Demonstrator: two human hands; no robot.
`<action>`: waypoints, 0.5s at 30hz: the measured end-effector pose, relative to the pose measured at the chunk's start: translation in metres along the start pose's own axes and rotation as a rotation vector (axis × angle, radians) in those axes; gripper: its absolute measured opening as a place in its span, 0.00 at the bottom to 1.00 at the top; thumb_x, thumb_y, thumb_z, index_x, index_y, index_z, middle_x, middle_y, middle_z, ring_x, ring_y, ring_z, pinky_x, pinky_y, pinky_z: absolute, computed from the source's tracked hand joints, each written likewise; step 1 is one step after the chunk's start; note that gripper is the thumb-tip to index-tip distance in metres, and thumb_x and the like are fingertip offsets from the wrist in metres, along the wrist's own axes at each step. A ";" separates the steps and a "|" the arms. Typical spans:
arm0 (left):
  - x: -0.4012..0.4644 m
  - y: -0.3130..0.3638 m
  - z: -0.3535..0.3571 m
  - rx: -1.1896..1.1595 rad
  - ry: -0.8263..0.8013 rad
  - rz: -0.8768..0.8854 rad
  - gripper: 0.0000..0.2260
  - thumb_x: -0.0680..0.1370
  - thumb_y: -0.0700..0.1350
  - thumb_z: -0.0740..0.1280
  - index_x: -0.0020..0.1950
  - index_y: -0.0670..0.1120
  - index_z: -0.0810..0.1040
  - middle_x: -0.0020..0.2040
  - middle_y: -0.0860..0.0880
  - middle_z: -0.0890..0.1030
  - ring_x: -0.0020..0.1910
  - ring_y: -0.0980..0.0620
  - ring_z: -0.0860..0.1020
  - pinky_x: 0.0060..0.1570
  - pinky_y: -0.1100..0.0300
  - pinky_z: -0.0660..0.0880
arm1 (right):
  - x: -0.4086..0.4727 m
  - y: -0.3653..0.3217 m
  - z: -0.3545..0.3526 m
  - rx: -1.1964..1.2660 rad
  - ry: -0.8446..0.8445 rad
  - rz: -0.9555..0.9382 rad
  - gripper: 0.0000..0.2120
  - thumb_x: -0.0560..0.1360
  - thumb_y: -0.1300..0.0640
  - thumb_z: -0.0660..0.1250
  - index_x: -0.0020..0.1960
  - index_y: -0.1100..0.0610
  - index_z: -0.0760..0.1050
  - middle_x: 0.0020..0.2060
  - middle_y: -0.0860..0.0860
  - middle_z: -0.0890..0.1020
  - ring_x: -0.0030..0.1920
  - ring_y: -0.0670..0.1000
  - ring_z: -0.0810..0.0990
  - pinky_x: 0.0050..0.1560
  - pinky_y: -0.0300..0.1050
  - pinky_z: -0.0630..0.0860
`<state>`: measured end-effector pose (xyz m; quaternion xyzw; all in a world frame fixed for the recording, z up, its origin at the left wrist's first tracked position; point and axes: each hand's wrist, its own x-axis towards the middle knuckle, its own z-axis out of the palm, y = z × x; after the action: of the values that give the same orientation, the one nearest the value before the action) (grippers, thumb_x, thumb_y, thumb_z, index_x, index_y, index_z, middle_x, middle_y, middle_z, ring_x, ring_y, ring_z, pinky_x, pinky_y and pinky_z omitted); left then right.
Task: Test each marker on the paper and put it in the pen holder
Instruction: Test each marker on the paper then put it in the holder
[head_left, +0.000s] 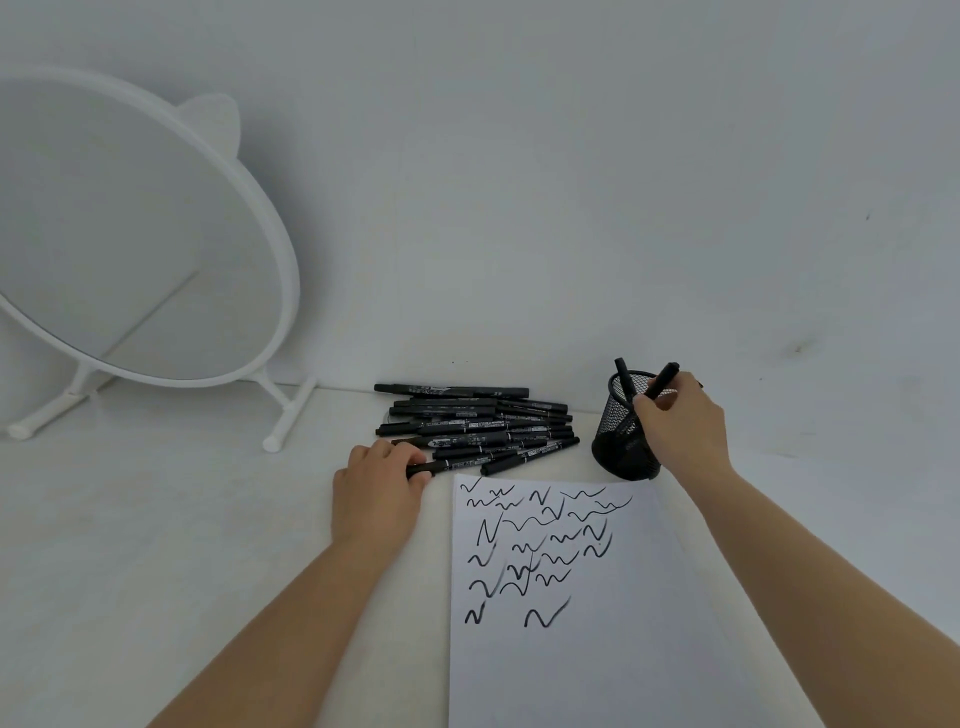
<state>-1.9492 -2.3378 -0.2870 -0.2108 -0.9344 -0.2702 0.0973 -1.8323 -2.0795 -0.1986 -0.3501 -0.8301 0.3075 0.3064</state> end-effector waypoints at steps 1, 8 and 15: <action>0.000 0.000 0.000 0.002 -0.009 -0.002 0.09 0.77 0.51 0.61 0.57 0.55 0.75 0.56 0.53 0.75 0.58 0.50 0.69 0.52 0.56 0.64 | -0.001 0.000 0.000 -0.029 -0.003 -0.006 0.11 0.74 0.55 0.62 0.54 0.59 0.71 0.45 0.53 0.80 0.52 0.58 0.75 0.51 0.51 0.72; -0.003 0.001 -0.003 0.058 -0.023 0.057 0.10 0.79 0.51 0.59 0.58 0.53 0.75 0.55 0.51 0.73 0.56 0.49 0.68 0.51 0.56 0.64 | -0.004 -0.002 -0.003 -0.033 -0.018 0.005 0.14 0.75 0.55 0.62 0.59 0.56 0.70 0.50 0.57 0.79 0.54 0.58 0.74 0.50 0.49 0.70; -0.017 -0.003 -0.014 0.232 -0.020 0.091 0.11 0.81 0.49 0.52 0.56 0.49 0.71 0.55 0.51 0.73 0.55 0.48 0.68 0.44 0.58 0.62 | -0.013 -0.008 -0.013 -0.124 0.104 -0.068 0.18 0.73 0.56 0.64 0.62 0.58 0.69 0.58 0.54 0.76 0.64 0.57 0.65 0.60 0.52 0.64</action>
<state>-1.9349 -2.3536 -0.2821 -0.2430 -0.9498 -0.1533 0.1237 -1.8182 -2.0905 -0.1884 -0.3557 -0.8419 0.2263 0.3369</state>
